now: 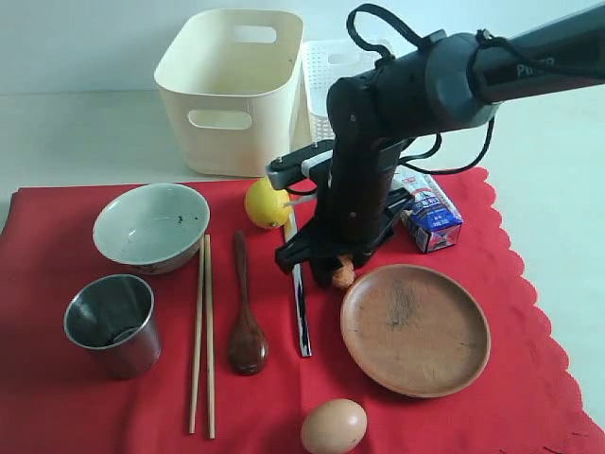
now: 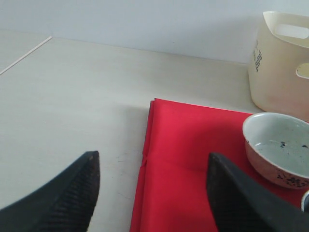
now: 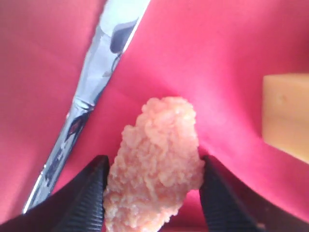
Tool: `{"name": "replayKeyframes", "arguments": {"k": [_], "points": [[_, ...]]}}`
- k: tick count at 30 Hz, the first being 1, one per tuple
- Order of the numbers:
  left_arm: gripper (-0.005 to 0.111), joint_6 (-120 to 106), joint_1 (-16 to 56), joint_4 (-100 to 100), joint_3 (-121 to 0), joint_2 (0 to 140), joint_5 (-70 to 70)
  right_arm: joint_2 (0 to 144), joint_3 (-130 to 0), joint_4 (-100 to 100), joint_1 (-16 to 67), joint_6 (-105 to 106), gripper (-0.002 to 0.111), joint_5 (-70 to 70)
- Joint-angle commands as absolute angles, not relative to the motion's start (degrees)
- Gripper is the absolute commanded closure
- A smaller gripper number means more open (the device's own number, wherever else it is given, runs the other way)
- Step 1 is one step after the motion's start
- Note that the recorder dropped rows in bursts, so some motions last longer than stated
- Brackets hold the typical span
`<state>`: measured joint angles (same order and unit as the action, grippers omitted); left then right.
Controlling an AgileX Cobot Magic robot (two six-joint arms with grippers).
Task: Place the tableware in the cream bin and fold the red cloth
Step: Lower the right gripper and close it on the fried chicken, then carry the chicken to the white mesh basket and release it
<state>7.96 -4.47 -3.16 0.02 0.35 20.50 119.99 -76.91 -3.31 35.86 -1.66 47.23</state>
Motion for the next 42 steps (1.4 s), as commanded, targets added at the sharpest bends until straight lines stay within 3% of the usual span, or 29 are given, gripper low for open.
{"name": "replayKeyframes", "arguments": {"k": [1,11,23,42], "points": [[0.045,7.67,-4.56,-3.43,0.00,0.00,20.17,116.06,-77.04,-3.07,35.94,-1.76,0.108,46.74],[0.045,7.67,-4.56,-3.43,0.00,0.00,20.17,107.04,-77.49,-2.86,35.94,-1.02,0.108,45.56],[0.045,7.67,-4.56,-3.43,0.00,0.00,20.17,106.96,-91.99,-3.08,28.21,-1.12,0.108,44.96],[0.045,7.67,-4.56,-3.43,0.00,0.00,20.17,124.51,-105.10,-2.93,20.97,-1.56,0.108,42.04]]}}
